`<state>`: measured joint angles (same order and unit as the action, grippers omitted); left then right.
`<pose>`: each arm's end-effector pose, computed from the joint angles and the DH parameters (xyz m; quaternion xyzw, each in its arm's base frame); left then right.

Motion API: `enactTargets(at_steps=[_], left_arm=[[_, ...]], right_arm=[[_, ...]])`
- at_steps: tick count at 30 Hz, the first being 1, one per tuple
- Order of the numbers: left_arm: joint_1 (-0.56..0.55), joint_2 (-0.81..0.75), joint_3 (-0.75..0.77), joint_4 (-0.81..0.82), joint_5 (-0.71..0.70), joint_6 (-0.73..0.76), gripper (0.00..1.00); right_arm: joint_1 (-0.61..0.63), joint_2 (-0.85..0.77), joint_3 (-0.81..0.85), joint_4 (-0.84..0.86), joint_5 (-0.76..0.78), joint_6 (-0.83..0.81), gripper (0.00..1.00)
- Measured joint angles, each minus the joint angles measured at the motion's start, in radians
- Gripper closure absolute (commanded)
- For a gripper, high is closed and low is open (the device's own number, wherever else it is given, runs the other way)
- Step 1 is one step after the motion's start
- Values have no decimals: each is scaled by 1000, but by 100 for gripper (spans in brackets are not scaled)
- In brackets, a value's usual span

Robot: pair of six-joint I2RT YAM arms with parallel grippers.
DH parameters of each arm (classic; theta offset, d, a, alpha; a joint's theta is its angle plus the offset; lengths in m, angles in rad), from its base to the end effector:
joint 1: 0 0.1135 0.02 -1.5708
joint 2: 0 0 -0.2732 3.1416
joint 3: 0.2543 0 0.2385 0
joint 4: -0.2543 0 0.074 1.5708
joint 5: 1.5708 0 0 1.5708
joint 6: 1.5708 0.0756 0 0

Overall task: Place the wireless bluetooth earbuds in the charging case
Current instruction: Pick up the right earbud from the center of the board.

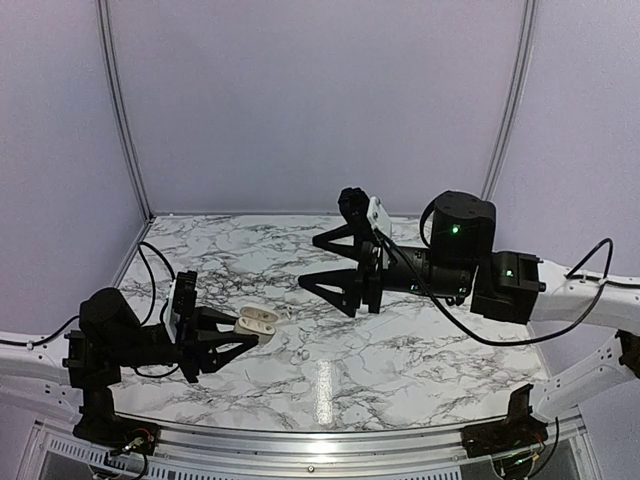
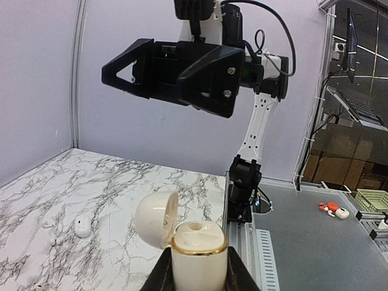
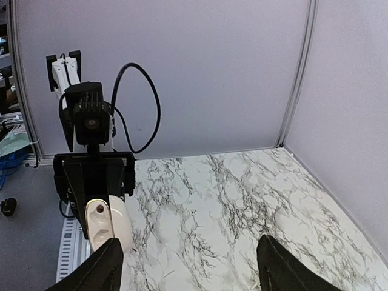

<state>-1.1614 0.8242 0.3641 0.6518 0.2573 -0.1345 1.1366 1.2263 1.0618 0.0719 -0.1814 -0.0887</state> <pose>0.0669 -0.2025 0.2933 0.3961 0.5010 -0.5269 0.5608 0.1193 0.2897 0.3783 -0.4732 0.5671 0.3936 0.5474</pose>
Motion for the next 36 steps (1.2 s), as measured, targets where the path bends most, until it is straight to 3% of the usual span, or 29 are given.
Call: enactTargets(at_steps=[6, 12, 26, 36], left_arm=[[14, -60, -40, -2, -36, 0, 100], [26, -78, -85, -4, -55, 8, 100], [27, -41, -100, -8, -45, 54, 100], [27, -35, -100, -8, -46, 67, 100]], right_arm=[[-197, 21, -47, -9, -104, 79, 36], [-340, 222, 34, -101, -158, 116, 41], [-383, 752, 415, -321, -235, 91, 53], [-373, 944, 580, -404, -263, 76, 58]])
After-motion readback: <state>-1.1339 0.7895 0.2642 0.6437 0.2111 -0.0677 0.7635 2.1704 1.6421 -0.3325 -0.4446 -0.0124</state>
